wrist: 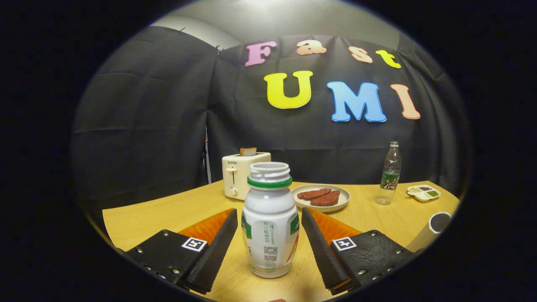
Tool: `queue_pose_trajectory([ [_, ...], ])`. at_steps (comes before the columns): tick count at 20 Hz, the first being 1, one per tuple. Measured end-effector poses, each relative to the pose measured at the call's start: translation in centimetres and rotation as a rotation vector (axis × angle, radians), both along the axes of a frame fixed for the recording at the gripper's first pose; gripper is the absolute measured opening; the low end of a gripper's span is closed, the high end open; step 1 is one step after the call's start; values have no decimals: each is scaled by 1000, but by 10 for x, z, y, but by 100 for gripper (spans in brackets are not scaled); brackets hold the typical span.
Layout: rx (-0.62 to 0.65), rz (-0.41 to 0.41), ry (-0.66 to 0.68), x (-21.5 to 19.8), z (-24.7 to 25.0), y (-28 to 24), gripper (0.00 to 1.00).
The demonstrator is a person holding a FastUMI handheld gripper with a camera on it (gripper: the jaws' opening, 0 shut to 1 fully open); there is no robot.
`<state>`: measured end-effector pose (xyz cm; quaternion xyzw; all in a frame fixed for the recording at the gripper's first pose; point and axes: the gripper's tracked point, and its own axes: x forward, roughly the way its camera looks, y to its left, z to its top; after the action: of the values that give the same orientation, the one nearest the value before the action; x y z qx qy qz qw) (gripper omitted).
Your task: Take the bottle from table, then pour the juice into the cup, finally place the bottle on the coaster
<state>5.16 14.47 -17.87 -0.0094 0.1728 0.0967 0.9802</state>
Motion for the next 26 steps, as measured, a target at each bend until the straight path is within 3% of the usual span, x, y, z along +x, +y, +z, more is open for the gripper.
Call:
queue_pose_trajectory([
  [2, 2, -10, 22, 2, -12, 1, 92],
  [3, 13, -19, 7, -1, -6, -2, 79],
  [8, 56, -33, -3, -2, -5, -6, 74],
  [21, 839, -204, -186, -8, 80, -63, 73],
  [26, 1050, -290, -199, -14, 83, -97, 73],
])
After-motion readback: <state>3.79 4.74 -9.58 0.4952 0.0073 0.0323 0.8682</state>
